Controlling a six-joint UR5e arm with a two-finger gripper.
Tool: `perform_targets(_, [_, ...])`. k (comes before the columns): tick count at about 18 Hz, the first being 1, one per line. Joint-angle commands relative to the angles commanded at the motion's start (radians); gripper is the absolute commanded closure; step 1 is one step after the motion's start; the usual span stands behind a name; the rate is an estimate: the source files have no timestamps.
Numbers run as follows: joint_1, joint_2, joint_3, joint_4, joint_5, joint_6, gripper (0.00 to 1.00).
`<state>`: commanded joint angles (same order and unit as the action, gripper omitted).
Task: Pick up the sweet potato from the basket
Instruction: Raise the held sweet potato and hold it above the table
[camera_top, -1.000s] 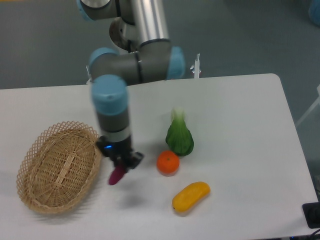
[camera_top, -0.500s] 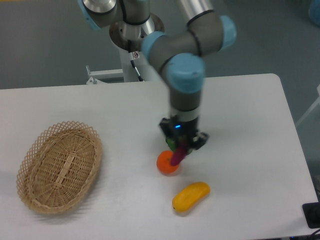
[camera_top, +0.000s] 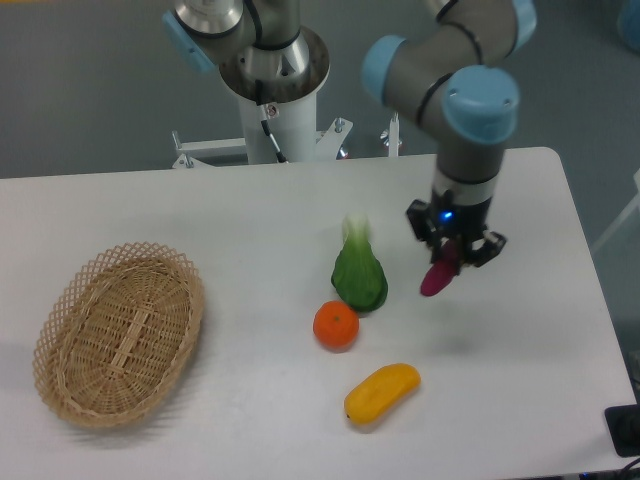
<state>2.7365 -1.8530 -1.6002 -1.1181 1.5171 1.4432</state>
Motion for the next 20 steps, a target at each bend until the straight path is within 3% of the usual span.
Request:
perform_targets(6, [0.045, -0.017, 0.026, -0.017, 0.000, 0.048, 0.73])
perform_targets(20, [0.049, -0.025, 0.011, -0.009, 0.006, 0.066, 0.73])
